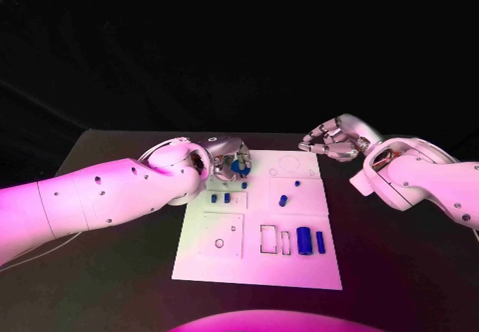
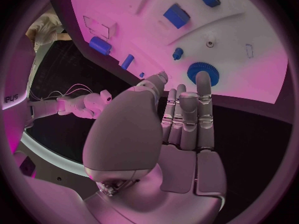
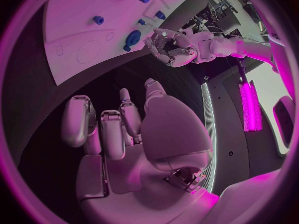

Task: Assemble the parts on the task board

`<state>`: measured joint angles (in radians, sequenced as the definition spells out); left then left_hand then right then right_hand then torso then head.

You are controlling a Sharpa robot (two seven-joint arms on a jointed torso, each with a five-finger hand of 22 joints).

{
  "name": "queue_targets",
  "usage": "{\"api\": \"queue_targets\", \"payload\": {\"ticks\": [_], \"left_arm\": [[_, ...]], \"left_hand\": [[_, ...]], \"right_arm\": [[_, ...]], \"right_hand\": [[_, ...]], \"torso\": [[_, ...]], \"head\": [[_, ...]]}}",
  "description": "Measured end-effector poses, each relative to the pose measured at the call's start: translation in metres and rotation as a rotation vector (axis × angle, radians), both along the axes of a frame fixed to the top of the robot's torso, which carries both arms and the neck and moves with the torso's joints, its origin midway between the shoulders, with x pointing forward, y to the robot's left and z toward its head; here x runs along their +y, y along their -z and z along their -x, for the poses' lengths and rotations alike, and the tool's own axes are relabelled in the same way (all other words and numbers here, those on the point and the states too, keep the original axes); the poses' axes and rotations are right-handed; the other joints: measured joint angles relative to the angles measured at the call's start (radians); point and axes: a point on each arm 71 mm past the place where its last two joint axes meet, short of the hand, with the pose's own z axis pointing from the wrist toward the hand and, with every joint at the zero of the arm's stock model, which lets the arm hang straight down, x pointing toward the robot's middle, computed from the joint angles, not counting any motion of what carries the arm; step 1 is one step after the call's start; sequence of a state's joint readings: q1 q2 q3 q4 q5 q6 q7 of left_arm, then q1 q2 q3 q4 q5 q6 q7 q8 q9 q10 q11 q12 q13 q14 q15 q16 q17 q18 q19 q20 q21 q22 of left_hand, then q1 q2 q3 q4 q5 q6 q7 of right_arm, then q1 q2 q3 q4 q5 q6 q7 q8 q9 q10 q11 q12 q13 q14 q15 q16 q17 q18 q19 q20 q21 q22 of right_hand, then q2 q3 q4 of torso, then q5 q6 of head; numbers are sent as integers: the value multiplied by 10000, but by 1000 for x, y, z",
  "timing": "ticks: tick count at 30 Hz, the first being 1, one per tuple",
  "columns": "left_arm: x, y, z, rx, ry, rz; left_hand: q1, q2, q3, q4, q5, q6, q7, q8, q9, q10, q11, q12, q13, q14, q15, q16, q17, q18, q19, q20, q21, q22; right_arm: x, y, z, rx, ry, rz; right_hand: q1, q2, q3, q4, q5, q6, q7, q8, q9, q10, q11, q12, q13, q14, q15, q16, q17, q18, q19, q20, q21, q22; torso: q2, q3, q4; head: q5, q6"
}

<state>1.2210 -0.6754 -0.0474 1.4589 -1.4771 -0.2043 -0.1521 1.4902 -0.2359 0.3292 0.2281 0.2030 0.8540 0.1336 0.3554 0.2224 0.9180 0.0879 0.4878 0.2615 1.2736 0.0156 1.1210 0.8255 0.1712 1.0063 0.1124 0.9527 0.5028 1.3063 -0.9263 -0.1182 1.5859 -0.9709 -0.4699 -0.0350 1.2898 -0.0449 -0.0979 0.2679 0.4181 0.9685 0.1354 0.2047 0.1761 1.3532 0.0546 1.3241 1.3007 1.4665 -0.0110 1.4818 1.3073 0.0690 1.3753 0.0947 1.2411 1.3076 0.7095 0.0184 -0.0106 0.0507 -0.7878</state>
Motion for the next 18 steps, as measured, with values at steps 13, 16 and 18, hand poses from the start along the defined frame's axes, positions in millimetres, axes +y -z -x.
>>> {"api": "queue_targets", "payload": {"ticks": [13, 16, 18], "left_arm": [[-3, 10, -4, 218, 379, -949], [-4, 11, -5, 304, 431, -1053], [-4, 12, -5, 361, 463, -1099]], "left_hand": [[0, 0, -48, -9, 0, 270, -52, -89, -132, 39, -40, -87, -226, -104, -43, 156, -78, 1, -76, 1, 116, 110], [5, 5, -48, -9, 0, 293, -42, -97, -164, 53, -54, -87, -263, -104, -43, 292, 30, 1, -110, -34, 180, 132], [64, 65, -48, -9, 0, 344, -84, -149, -196, 88, -89, -123, -308, -104, -43, 388, 89, 1, -110, -34, 210, 169]], "right_arm": [[1, 0, 0, -37, 9, -24], [1, 0, 0, -51, 19, -32], [1, 0, 0, -64, 31, -38]], "right_hand": [[0, 0, 1, -1, 0, 0, 0, 0, 0, 0, 0, -54, -55, 0, 0, -39, 0, 0, 0, 0, 0, -1], [0, 0, 1, -1, 0, 0, 0, 0, 0, 0, 0, -54, -55, 0, 0, -39, 7, 0, 0, 0, 0, -2], [0, 0, 0, -1, 0, 0, 0, 0, 0, 0, 0, -54, -55, 0, 0, -39, 8, 0, 0, 0, 0, -2]], "torso": [[12, 0, -6], [12, 0, -6], [13, 0, -6]], "head": [[-66, 1], [-80, -11], [-85, -17]]}}
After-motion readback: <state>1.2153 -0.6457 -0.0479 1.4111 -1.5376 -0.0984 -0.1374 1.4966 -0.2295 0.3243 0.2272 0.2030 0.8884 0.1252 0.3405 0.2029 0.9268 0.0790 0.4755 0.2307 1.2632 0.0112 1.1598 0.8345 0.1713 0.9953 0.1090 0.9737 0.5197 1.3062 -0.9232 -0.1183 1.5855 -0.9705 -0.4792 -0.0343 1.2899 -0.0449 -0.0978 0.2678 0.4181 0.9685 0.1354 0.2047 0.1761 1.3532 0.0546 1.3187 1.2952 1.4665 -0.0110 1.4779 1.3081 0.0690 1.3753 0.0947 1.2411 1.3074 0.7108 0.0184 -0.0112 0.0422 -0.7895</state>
